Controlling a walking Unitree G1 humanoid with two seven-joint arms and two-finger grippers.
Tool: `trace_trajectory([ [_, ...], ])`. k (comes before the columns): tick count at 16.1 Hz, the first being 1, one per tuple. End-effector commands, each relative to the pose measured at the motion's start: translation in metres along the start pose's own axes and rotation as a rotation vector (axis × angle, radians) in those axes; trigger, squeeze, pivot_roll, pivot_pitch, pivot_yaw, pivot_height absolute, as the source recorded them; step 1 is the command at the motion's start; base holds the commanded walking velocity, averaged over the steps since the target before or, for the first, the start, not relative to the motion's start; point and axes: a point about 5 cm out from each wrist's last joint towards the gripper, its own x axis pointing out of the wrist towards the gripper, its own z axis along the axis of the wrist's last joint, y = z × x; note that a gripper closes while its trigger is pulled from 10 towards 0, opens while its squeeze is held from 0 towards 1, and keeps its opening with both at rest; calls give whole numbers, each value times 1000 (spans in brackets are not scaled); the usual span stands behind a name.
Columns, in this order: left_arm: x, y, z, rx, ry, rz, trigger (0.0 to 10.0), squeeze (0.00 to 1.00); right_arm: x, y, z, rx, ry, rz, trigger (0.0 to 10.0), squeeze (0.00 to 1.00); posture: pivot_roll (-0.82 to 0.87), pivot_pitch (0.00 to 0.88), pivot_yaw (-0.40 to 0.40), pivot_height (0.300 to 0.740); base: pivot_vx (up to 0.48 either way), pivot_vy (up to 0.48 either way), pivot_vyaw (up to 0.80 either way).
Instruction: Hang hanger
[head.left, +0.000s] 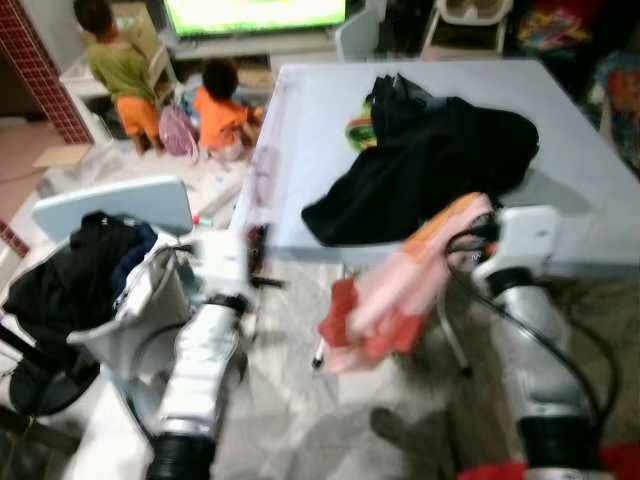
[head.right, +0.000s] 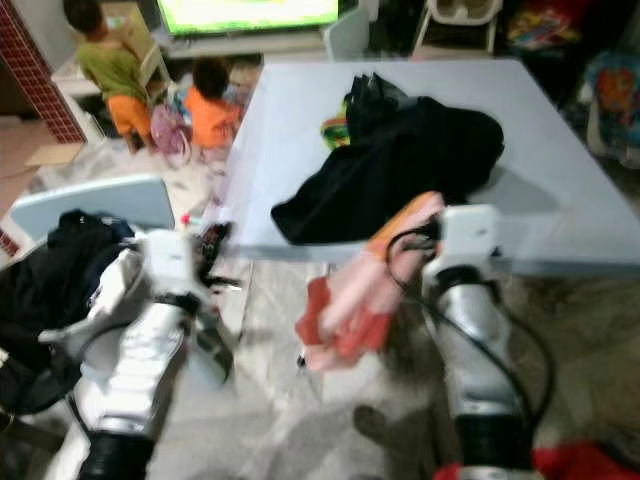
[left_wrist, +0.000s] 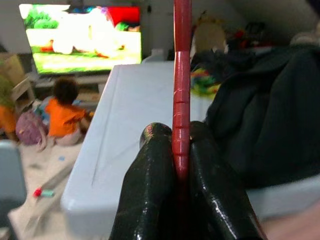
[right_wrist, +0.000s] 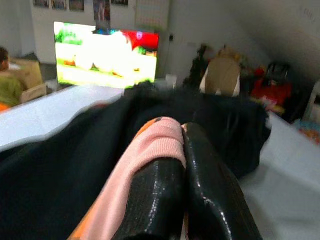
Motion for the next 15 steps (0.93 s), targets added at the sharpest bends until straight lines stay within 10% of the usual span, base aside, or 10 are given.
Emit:
trace_trajectory([
  [1,-1,14,6,27,-14,34,10000,0,9,8,17,11,-71,14,10000,0,-25,0,18,740,416,0,0],
  [8,0,8,6,20,-9,34,10000,0,73,11,65,22,-209,66,10000,0,-8,0,-2,740,403,0,0],
  [9,0,8,5,27,-4,58,10000,0,104,18,95,46,-257,111,10000,0,3,0,-16,740,0,0,0],
  [15,-10,11,5,24,-11,124,10000,0,154,32,198,65,-402,185,10000,0,69,0,-101,740,0,0,0],
])
